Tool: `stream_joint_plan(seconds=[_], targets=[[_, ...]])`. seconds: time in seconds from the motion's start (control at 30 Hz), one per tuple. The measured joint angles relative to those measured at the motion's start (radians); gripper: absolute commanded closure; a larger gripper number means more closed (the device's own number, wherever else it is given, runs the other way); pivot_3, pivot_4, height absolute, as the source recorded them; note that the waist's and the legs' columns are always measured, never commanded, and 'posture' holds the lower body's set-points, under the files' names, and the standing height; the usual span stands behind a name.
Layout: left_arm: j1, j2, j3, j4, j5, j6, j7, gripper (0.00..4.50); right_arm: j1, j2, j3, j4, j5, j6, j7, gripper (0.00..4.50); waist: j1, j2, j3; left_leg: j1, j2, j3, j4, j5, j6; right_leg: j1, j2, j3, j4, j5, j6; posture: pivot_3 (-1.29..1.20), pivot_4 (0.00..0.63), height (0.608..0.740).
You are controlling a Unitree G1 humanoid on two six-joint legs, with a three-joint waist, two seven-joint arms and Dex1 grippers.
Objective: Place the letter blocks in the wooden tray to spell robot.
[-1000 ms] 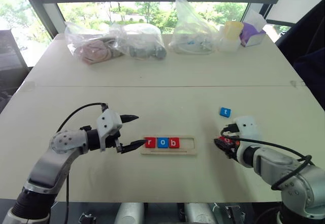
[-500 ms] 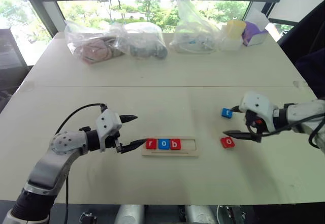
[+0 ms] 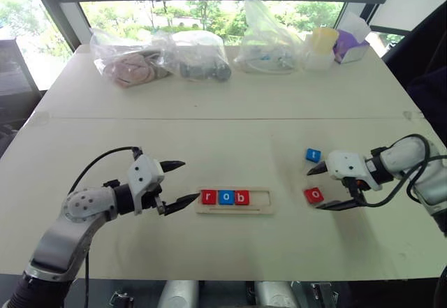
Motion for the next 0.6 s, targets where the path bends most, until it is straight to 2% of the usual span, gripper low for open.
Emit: stream_joint_plan(seconds=[0.13, 0.17, 0.27, 0.4, 0.6], targets=[[0.003, 0.006, 0.006, -0.006, 0.000, 0.002, 0.006, 0.00, 0.007, 0.023, 0.003, 0.033, -0.038, -0.034, -0.006, 0.02, 0.000, 0.000, 0.000, 0.000, 0.000, 0.000, 0.000, 0.000, 0.000, 0.000, 0.000, 0.000, 0.000, 0.000, 0.000, 0.00, 0.150, 0.740], [0.003, 0.007, 0.007, -0.007, 0.000, 0.002, 0.007, 0.00, 0.008, 0.023, 0.005, 0.042, -0.049, -0.048, -0.008, 0.26, 0.000, 0.000, 0.000, 0.000, 0.000, 0.000, 0.000, 0.000, 0.000, 0.000, 0.000, 0.000, 0.000, 0.000, 0.000, 0.00, 0.150, 0.740], [0.003, 0.009, 0.007, -0.007, 0.000, 0.003, 0.010, 0.00, 0.008, 0.024, 0.004, 0.053, -0.063, -0.075, -0.013, 1.31, 0.000, 0.000, 0.000, 0.001, 0.000, 0.000, 0.000, 0.000, 0.000, 0.001, 0.000, 0.000, 0.000, 0.000, -0.001, 0.00, 0.150, 0.740], [0.003, 0.009, 0.007, -0.007, -0.001, 0.004, 0.011, 0.00, 0.009, 0.042, -0.005, 0.057, -0.063, -0.065, -0.017, 3.35, 0.000, 0.000, 0.000, 0.002, 0.000, 0.000, 0.001, 0.000, 0.000, 0.003, 0.000, 0.000, 0.000, 0.001, -0.001, 0.00, 0.150, 0.740], [-0.004, 0.011, 0.008, -0.008, -0.002, 0.019, 0.011, 0.00, 0.061, 0.060, -0.029, -0.071, -0.031, 0.035, -0.043, 3.36, -0.002, 0.000, 0.000, 0.002, 0.002, 0.000, 0.001, 0.000, -0.001, 0.002, 0.001, 0.000, 0.001, 0.003, -0.001, 0.00, 0.150, 0.740]])
